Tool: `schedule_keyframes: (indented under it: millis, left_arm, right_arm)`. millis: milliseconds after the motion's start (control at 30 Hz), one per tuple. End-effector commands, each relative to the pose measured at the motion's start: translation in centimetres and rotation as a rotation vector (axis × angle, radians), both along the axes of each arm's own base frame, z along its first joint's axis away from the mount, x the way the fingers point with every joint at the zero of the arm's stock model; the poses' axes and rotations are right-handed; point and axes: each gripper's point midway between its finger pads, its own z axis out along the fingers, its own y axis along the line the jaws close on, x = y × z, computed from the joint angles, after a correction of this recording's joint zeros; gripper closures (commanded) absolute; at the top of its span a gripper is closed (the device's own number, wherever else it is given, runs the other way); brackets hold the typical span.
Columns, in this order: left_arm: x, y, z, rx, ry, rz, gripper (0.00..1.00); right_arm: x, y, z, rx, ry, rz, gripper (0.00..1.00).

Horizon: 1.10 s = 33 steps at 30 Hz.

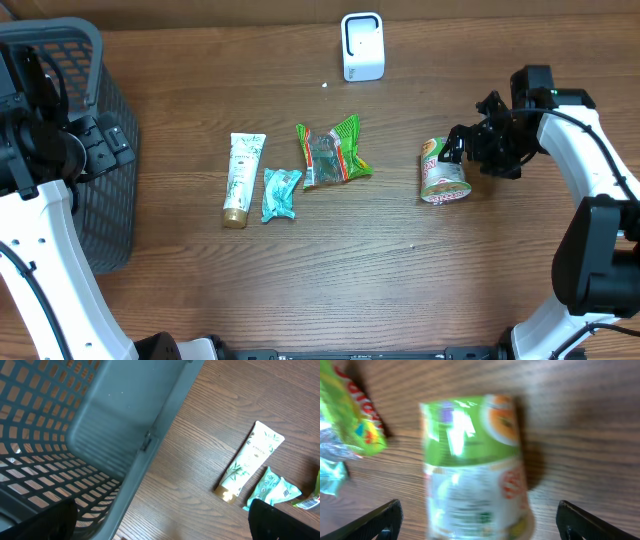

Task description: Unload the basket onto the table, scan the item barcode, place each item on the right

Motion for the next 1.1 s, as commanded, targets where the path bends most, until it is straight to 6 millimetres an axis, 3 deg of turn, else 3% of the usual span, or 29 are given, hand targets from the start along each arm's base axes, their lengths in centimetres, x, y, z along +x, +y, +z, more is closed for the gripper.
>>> schedule_keyframes:
  millis: [0,267,500,700,867,1067]
  left_arm:
    - [0.0,0.1,0.0,0.003,0.004,-0.014,0.0]
    - [0.0,0.1,0.0,0.003,0.004,-0.014,0.0]
    - [0.0,0.1,0.0,0.003,0.004,-0.014,0.0]
    - [0.0,0.1,0.0,0.003,0.004,-0.014,0.0]
    - [0.0,0.1,0.0,0.003,0.004,-0.014,0.0]
    - [0.0,0.1,0.0,0.003,0.004,-0.014,0.0]
  right_arm:
    - [0.9,1.8,1.8,0.023,-0.04,0.048,0.03]
    - [-1.4,6.4,1.5,0.024,0.01,0.165,0.07]
    - [-2.3,9.2,1.5,0.021,0.021,0.216,0.09]
    - [-2.0,9.4,1.5,0.008,0.014,0.194,0.09]
    - [-0.7,8.4,1.3,-0.018,0.024,0.043,0.08]
    - [0.5,8.5,1.0,-0.004,0.016,-0.034,0.02]
